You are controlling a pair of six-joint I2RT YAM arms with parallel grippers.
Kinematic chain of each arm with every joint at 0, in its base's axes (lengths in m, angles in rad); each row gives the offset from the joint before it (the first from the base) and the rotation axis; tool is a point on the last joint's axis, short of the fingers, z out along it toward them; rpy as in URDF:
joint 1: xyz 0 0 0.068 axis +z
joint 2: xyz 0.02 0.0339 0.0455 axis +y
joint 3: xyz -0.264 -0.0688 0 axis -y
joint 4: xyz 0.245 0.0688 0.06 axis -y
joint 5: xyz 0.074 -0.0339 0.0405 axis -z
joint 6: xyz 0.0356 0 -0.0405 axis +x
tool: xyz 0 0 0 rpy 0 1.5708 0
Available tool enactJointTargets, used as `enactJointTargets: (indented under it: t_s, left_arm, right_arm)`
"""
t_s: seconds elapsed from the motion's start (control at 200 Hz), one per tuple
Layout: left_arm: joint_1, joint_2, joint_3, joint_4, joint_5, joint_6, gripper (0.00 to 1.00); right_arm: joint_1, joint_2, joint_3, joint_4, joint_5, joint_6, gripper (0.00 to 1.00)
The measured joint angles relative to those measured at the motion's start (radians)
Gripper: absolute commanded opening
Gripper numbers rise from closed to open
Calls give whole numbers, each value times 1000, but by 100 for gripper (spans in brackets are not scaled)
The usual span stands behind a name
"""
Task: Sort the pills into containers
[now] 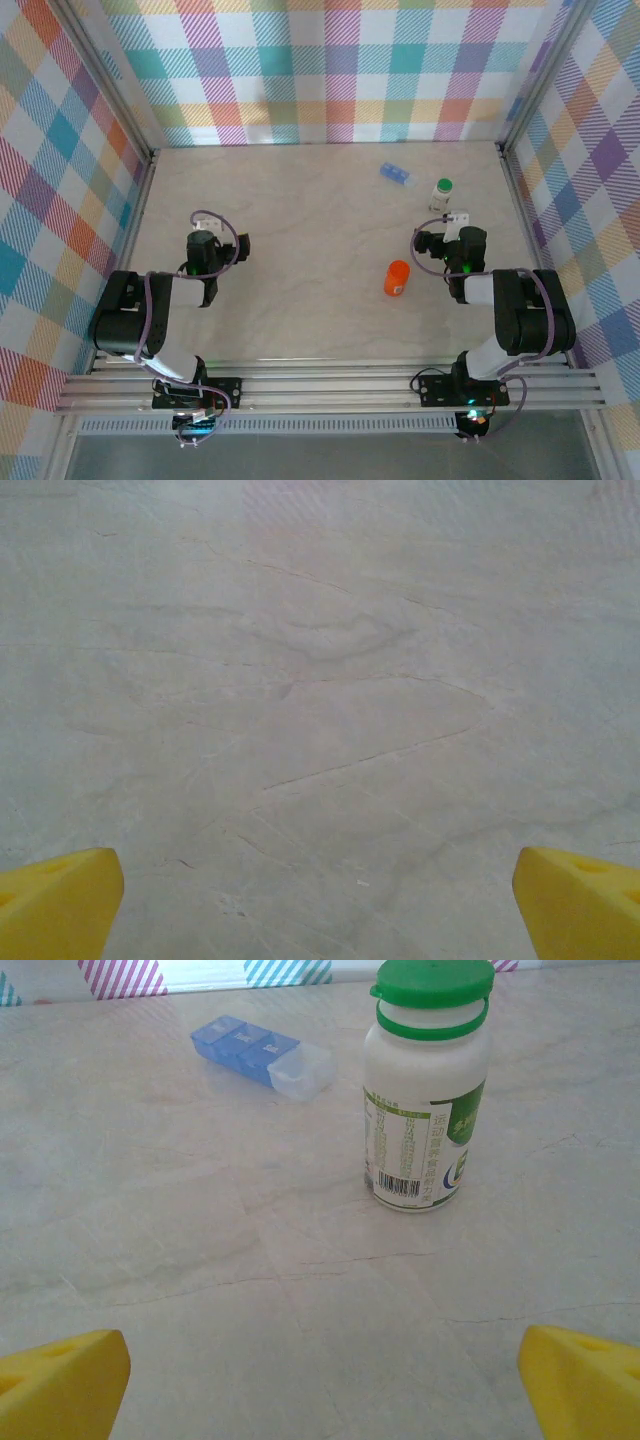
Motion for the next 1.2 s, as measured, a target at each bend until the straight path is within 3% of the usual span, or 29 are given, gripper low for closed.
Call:
enactJointTargets:
  t_s: [1.03,1.2]
  left_arm:
    - [7,0,0,0,7,0,100]
    - [-11,-3,92,-167,-74,-6,100]
  right_arm:
    - [0,0,0,0,0,5,99]
    - [0,0,0,-2,0,5,99]
